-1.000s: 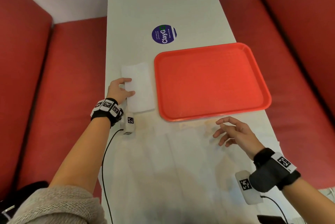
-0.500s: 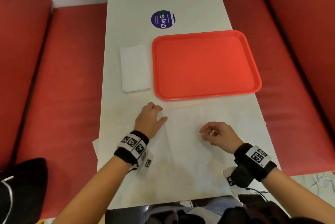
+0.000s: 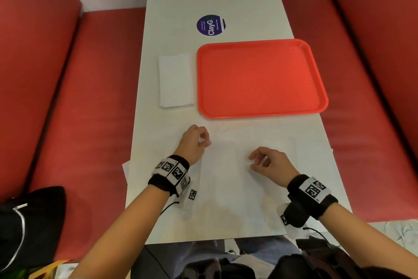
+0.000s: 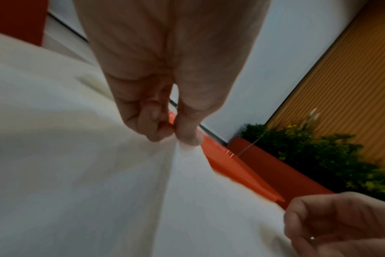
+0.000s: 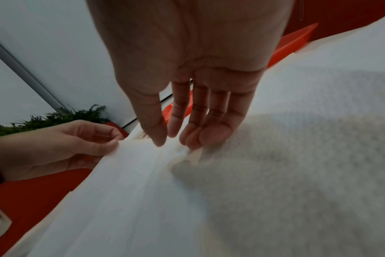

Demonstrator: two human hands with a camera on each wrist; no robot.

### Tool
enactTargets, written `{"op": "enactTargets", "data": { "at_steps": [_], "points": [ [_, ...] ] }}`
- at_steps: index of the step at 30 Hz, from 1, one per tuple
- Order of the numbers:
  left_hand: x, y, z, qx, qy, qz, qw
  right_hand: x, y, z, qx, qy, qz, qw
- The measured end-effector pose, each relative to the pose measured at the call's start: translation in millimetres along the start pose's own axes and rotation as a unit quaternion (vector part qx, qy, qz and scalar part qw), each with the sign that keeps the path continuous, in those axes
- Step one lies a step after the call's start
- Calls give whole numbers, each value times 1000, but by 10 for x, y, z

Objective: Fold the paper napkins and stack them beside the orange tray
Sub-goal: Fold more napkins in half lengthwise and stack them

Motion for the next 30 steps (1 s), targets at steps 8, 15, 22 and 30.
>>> {"op": "enactTargets", "data": {
  "at_steps": [8, 15, 22, 30],
  "points": [
    [-862, -570, 417, 76, 144, 105, 981, 494, -394, 53, -54, -58, -159, 984],
    [-1000, -939, 590, 39, 169, 297, 939, 1157, -39, 55, 102, -116, -123, 980],
    [-669, -894, 681, -19, 95, 485, 869, 1287, 220, 158, 172, -74, -223, 957],
    [45, 170, 1015, 18, -208, 637, 742, 871, -99, 54, -25, -30, -229, 973]
  ]
}}
Point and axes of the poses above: each hand's wrist, its own z-axis away from the middle knuckle, its own y-axis out of the palm, x = y × z, the point moved 9 cm from there along -z, towards the middle knuckle, and after that the axes turned 8 degrees about y, right-handed, at the moved point
